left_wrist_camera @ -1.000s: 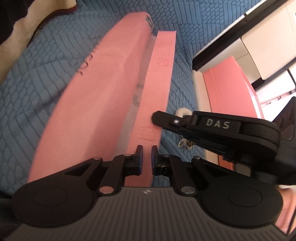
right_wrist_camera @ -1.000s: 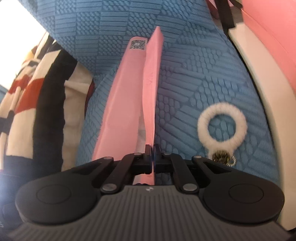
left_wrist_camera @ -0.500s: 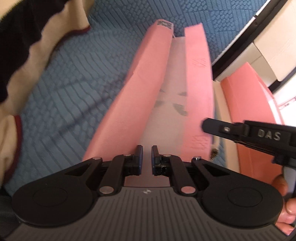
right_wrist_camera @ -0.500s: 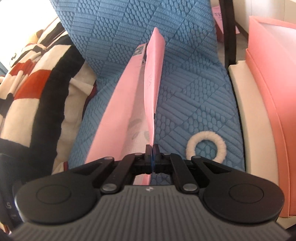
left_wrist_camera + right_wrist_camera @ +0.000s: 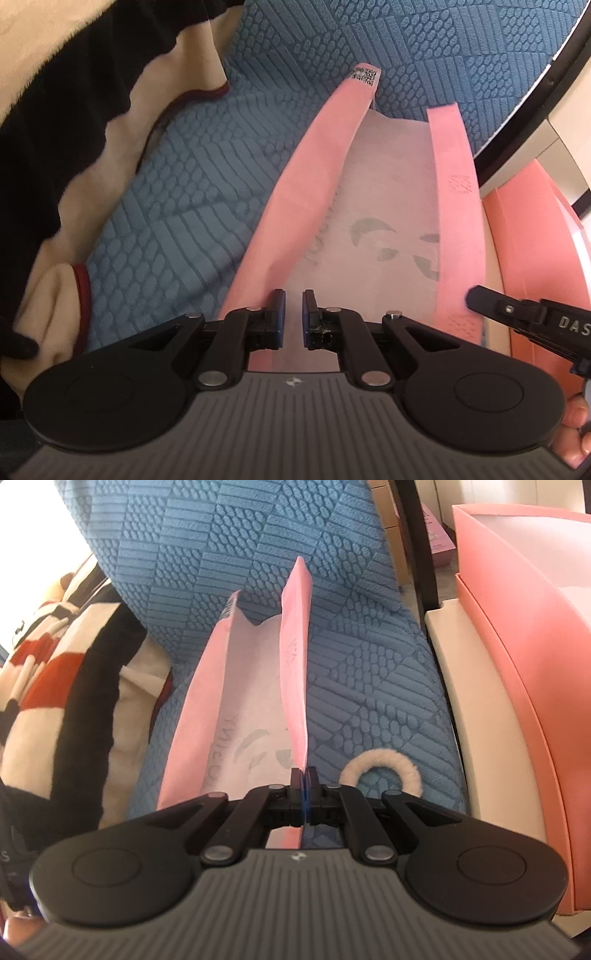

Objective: Organize objects

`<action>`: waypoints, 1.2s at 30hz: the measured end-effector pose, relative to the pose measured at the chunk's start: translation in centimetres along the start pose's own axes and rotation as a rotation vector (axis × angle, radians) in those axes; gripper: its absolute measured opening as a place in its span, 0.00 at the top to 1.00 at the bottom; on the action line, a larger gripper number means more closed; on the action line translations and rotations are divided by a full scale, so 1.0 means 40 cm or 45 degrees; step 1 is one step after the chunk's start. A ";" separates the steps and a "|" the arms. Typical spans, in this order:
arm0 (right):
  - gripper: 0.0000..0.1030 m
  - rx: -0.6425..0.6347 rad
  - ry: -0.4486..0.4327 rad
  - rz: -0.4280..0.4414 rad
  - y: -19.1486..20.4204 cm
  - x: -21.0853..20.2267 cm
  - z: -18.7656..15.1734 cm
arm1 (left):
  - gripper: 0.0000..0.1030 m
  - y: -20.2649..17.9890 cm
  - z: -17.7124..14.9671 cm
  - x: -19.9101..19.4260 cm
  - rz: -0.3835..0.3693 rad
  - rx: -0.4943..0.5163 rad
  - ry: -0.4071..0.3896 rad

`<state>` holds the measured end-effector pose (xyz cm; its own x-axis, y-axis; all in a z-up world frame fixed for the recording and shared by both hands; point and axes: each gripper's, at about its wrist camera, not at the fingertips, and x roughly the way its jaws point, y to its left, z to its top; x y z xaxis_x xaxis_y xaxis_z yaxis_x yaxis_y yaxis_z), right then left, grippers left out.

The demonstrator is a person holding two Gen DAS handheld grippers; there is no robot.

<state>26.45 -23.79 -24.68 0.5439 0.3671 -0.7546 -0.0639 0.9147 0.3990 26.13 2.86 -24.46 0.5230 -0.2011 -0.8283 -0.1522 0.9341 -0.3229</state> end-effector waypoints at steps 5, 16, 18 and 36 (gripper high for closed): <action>0.96 0.001 -0.020 0.016 -0.009 -0.011 0.007 | 0.90 -0.007 -0.014 -0.010 0.061 0.048 -0.082; 0.96 0.006 -0.017 0.021 -0.029 -0.012 0.011 | 0.82 -0.040 -0.022 0.024 0.167 0.186 -0.033; 0.96 0.004 -0.012 0.017 -0.030 -0.007 0.010 | 0.81 -0.049 -0.023 0.027 0.200 0.224 -0.036; 0.96 0.018 0.006 0.018 -0.041 0.003 0.020 | 0.61 0.004 0.020 -0.021 0.323 0.059 -0.144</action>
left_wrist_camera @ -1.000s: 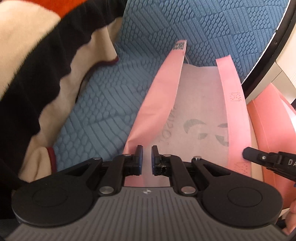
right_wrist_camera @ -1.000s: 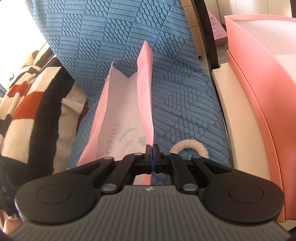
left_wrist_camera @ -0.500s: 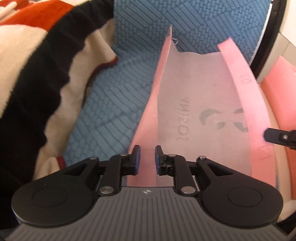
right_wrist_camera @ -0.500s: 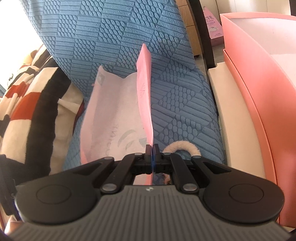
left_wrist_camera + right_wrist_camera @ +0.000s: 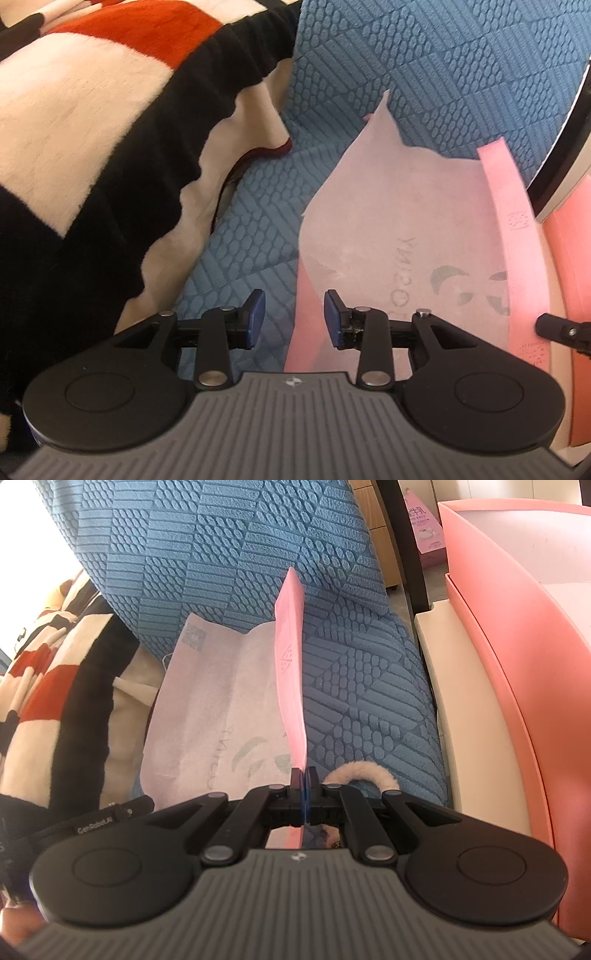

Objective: Organize objects

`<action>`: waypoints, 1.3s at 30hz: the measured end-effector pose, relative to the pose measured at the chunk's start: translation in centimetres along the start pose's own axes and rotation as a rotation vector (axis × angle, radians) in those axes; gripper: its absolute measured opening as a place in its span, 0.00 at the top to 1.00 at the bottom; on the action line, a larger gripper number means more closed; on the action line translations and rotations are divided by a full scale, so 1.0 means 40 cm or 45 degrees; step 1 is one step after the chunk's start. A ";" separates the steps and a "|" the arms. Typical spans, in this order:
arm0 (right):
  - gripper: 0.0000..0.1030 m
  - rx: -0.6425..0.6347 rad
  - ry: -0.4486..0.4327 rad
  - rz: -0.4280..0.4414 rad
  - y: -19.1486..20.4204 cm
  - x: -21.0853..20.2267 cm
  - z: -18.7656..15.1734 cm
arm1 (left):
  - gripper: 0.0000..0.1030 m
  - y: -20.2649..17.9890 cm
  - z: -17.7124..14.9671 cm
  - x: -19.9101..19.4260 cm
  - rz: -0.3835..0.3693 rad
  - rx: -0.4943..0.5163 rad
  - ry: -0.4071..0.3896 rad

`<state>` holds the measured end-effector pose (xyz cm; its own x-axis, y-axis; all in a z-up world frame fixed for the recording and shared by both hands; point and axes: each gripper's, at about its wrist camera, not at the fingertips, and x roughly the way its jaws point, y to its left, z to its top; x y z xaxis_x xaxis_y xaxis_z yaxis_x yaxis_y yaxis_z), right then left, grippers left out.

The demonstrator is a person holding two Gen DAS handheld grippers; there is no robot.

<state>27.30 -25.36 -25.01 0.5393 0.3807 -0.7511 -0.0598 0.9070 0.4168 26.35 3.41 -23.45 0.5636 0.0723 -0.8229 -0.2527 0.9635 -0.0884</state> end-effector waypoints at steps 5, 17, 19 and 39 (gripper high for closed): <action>0.96 0.007 0.008 0.000 -0.001 0.000 0.001 | 0.61 0.006 0.002 -0.002 0.081 0.004 0.004; 0.96 0.018 0.036 0.000 -0.005 0.014 0.009 | 0.61 0.040 0.013 0.063 0.222 -0.085 0.073; 0.96 0.030 0.047 0.004 -0.010 0.019 0.012 | 0.61 0.045 0.019 0.067 0.235 -0.107 0.065; 0.96 0.075 0.107 0.081 -0.010 0.044 0.019 | 0.61 -0.016 0.036 -0.181 -0.066 -0.086 -0.124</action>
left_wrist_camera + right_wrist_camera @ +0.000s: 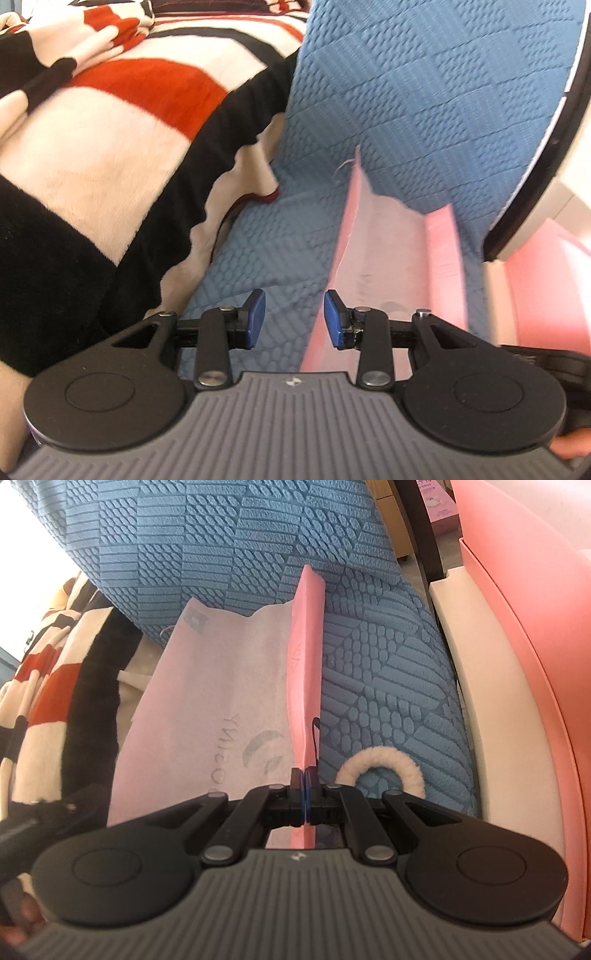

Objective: Organize objects

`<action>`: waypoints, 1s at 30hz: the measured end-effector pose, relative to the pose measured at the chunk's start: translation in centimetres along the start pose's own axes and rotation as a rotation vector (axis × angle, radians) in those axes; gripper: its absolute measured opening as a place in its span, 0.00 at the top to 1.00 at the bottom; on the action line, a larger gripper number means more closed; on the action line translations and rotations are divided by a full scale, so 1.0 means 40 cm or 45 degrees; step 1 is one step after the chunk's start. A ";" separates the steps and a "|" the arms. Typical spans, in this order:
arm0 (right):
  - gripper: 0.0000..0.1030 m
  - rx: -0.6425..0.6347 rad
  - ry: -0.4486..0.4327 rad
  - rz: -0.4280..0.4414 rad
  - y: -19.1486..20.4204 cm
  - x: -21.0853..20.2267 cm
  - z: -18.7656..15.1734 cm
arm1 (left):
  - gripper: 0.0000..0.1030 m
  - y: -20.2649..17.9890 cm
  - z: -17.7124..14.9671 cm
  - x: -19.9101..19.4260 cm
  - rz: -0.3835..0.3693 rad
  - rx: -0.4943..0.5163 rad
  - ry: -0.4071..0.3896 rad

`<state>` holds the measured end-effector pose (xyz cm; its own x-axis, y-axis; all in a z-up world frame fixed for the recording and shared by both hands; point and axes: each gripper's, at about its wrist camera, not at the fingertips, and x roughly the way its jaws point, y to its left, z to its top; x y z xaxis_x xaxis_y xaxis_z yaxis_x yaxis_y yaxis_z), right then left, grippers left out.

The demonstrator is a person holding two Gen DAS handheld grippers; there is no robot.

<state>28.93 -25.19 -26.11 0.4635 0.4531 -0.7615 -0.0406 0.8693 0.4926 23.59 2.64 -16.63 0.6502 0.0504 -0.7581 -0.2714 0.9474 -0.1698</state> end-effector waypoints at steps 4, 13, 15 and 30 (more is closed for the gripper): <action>0.96 0.021 0.010 0.019 -0.006 0.001 0.001 | 0.61 -0.026 0.001 -0.043 -0.051 0.004 -0.013; 0.96 0.080 0.033 0.057 -0.021 0.007 0.001 | 0.61 -0.126 -0.069 -0.095 -0.306 0.048 0.068; 0.96 0.090 0.036 0.066 -0.025 0.008 0.001 | 0.61 -0.155 -0.101 -0.073 -0.334 0.078 0.113; 0.96 0.128 0.125 0.125 -0.035 0.017 0.000 | 0.60 -0.228 -0.239 0.075 -0.401 0.184 0.245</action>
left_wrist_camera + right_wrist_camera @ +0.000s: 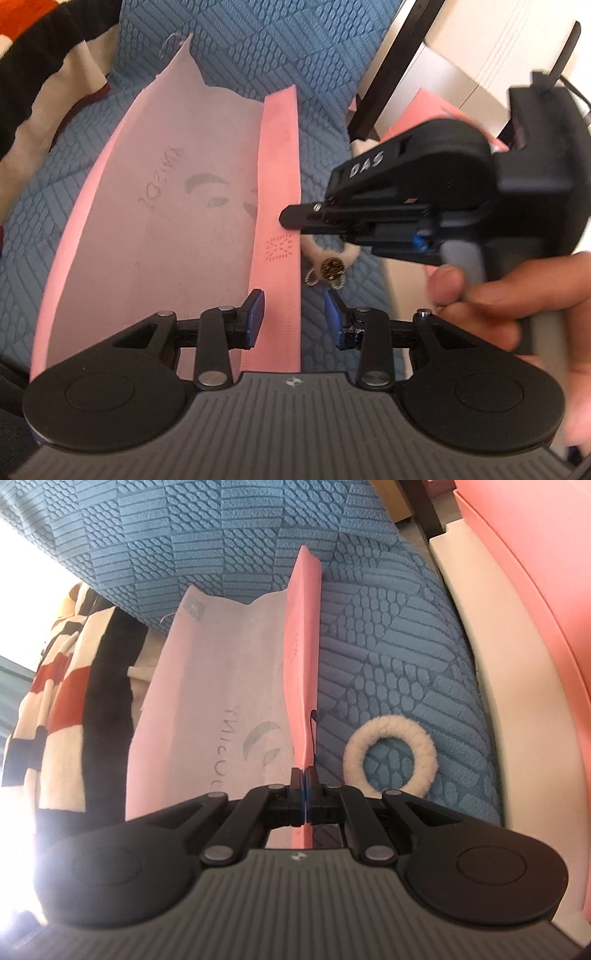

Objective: Organize objects

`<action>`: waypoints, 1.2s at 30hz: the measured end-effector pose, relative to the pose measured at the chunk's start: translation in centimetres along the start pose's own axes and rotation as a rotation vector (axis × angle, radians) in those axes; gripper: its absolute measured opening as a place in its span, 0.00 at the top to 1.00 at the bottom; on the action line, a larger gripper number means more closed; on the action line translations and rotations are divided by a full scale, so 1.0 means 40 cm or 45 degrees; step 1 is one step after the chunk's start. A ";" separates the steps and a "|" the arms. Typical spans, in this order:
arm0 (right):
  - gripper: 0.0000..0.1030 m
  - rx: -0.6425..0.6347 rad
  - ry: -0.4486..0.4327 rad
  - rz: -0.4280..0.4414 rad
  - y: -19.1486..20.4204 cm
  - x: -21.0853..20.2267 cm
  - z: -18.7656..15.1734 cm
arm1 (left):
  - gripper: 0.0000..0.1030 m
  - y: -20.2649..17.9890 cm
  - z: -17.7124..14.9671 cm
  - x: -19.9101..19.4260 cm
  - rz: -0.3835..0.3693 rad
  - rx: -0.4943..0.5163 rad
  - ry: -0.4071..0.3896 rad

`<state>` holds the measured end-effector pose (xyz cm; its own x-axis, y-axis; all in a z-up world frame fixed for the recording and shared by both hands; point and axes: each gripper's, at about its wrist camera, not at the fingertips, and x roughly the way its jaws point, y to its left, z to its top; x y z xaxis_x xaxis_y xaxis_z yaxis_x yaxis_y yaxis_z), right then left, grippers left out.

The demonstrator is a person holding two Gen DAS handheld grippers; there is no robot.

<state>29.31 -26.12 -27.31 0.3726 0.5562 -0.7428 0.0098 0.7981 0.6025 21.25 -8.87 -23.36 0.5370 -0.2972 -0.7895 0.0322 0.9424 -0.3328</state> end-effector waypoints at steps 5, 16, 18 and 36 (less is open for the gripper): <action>0.96 -0.014 0.000 -0.005 0.008 -0.001 -0.001 | 0.61 0.010 -0.003 0.034 0.069 -0.006 0.022; 0.90 -0.083 -0.088 -0.053 0.032 -0.011 0.001 | 0.88 0.068 0.000 0.002 0.012 -0.174 -0.004; 0.90 -0.093 -0.116 -0.026 0.039 -0.017 0.003 | 0.89 0.089 0.000 -0.003 -0.028 -0.234 0.004; 0.90 -0.322 -0.130 0.017 0.137 0.041 -0.021 | 0.92 0.214 -0.001 0.012 -0.132 -0.500 0.063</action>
<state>29.18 -20.66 -25.47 0.4631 0.5509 -0.6943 -0.2233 0.8306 0.5102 21.75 -0.94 -26.59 0.5060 -0.4034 -0.7624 -0.2455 0.7800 -0.5757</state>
